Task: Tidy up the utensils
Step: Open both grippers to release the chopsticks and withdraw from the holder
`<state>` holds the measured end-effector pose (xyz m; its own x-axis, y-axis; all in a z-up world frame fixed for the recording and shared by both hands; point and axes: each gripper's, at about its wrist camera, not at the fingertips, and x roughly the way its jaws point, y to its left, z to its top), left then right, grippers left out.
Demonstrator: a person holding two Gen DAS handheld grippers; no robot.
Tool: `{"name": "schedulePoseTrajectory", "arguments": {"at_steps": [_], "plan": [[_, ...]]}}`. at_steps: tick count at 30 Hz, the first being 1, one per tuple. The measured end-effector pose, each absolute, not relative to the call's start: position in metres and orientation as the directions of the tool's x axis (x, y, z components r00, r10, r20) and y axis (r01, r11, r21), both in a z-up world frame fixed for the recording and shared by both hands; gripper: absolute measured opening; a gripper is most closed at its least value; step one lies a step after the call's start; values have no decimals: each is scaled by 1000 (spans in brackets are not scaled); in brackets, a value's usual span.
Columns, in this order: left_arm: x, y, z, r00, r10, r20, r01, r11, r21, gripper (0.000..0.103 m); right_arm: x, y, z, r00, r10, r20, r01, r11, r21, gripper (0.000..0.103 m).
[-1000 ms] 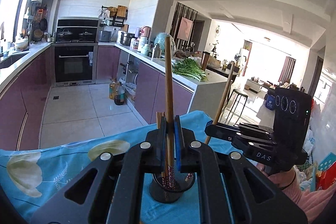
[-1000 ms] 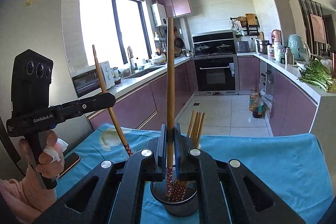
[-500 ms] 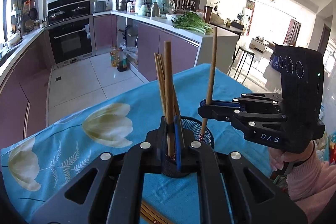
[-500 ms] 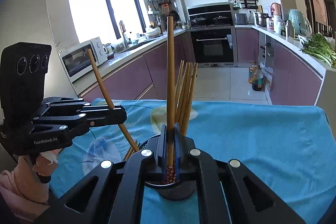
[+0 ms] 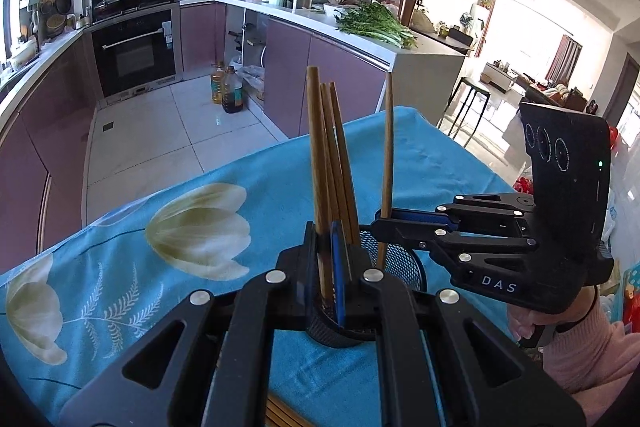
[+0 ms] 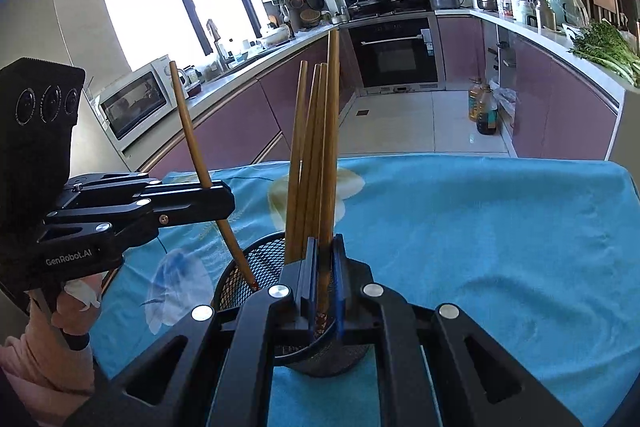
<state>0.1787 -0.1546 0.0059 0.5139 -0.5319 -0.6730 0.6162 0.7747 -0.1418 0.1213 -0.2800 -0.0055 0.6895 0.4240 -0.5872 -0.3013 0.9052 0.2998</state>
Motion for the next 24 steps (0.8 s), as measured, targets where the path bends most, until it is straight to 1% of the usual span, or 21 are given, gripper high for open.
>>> {"name": "schedulePoseTrajectory", "arguments": {"at_steps": [3, 8, 11, 14, 15, 16, 17, 18, 21, 22, 24], "plan": [[181, -155, 2, 508, -525, -683, 605, 782, -151, 17, 127, -279, -6, 690, 420, -590, -293, 907, 303, 8], [178, -147, -4, 528, -513, -677, 580, 800, -153, 18, 129, -277, -7, 695, 417, -586, -292, 908, 301, 8], [171, -137, -2, 552, -508, -661, 566, 811, -150, 22, 130, -274, -8, 694, 417, -587, -298, 909, 293, 9], [161, -125, 3, 588, -497, -638, 547, 825, -139, 24, 129, -272, -7, 702, 407, -584, -296, 913, 280, 9], [156, -120, 5, 602, -494, -628, 540, 831, -135, 28, 128, -273, -6, 708, 400, -582, -290, 916, 276, 10], [152, -114, 6, 617, -490, -616, 534, 835, -129, 31, 124, -273, -4, 718, 391, -576, -286, 920, 267, 11], [147, -108, 7, 633, -480, -607, 524, 843, -120, 35, 121, -274, -1, 727, 384, -569, -285, 923, 259, 15], [141, -101, 8, 655, -464, -596, 509, 854, -105, 36, 117, -274, 2, 738, 378, -559, -286, 926, 248, 17], [126, -82, 8, 694, -429, -578, 472, 878, -84, 37, 97, -273, 16, 763, 391, -515, -314, 920, 233, 20], [122, -75, 7, 703, -418, -575, 459, 885, -82, 39, 88, -271, 21, 766, 410, -494, -339, 912, 231, 20], [114, -61, 3, 717, -398, -572, 433, 898, -82, 44, 74, -266, 28, 762, 449, -466, -390, 893, 224, 26]]}}
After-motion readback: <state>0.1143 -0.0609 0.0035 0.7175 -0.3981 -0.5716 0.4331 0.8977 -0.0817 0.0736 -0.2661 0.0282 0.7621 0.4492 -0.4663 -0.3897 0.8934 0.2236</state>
